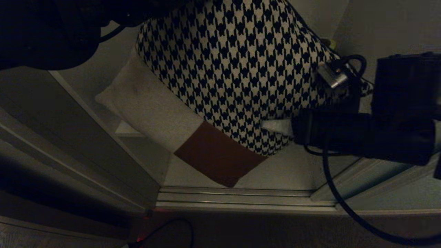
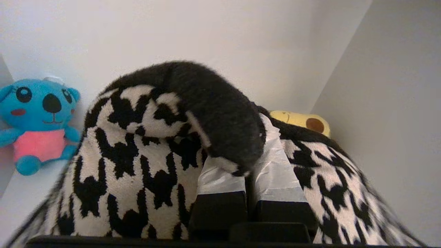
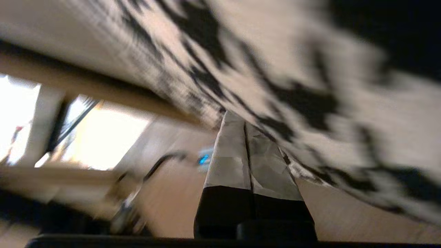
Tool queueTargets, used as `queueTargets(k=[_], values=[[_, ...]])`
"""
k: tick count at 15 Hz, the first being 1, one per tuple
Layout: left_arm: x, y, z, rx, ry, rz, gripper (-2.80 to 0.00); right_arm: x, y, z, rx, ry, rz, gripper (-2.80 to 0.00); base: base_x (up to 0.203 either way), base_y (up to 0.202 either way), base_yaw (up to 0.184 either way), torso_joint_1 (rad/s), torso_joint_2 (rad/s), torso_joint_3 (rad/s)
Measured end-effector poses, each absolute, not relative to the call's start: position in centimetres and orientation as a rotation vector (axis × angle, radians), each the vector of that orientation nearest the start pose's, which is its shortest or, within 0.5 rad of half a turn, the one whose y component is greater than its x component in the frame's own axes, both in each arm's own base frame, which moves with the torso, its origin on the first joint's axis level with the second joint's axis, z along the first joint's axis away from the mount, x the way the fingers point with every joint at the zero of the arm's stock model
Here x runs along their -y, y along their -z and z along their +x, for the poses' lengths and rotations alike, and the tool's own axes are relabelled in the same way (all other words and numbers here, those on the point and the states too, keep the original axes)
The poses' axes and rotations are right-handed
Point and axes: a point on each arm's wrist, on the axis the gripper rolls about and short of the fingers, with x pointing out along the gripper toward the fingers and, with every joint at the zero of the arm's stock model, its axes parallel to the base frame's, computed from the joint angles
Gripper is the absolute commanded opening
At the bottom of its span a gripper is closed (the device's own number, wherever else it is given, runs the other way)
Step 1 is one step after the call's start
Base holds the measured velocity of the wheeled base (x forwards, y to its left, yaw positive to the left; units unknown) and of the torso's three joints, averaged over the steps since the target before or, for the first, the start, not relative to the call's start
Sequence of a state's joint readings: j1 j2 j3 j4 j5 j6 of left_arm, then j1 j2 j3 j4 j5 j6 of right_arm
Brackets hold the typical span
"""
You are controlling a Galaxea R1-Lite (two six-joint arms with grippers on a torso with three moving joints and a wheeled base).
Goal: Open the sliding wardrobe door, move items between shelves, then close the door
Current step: Place the pillow on the higher shelf
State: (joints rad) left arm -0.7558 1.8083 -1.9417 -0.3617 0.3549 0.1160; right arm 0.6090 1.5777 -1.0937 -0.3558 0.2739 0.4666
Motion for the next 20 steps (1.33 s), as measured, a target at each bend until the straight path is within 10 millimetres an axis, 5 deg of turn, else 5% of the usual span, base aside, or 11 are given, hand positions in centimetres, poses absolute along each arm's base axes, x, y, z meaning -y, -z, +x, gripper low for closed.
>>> queueTargets(k=[7,15,16,20], values=[[21.7,-43.6,24.0,0.438,0.364,-0.144,-2.80,-18.7,-27.8,25.7,-0.202,-0.604,0.306,-2.80,0.000,0.000,0.000,0.000,0.00,0.000],[22.7,-42.7,24.8,0.411,0.365,-0.129,-2.80,-19.6,-26.4,27.9,-0.189,-0.517,0.285,-2.80,0.000,0.000,0.000,0.000,0.00,0.000],[22.7,-42.6,24.8,0.410,0.365,-0.128,0.00,-19.7,-26.3,27.9,-0.193,-0.516,0.286,-2.80,0.000,0.000,0.000,0.000,0.00,0.000],[22.7,-42.8,24.7,0.421,0.351,-0.113,0.00,-19.4,-26.3,28.2,-0.194,-0.505,0.290,-2.80,0.000,0.000,0.000,0.000,0.00,0.000]])
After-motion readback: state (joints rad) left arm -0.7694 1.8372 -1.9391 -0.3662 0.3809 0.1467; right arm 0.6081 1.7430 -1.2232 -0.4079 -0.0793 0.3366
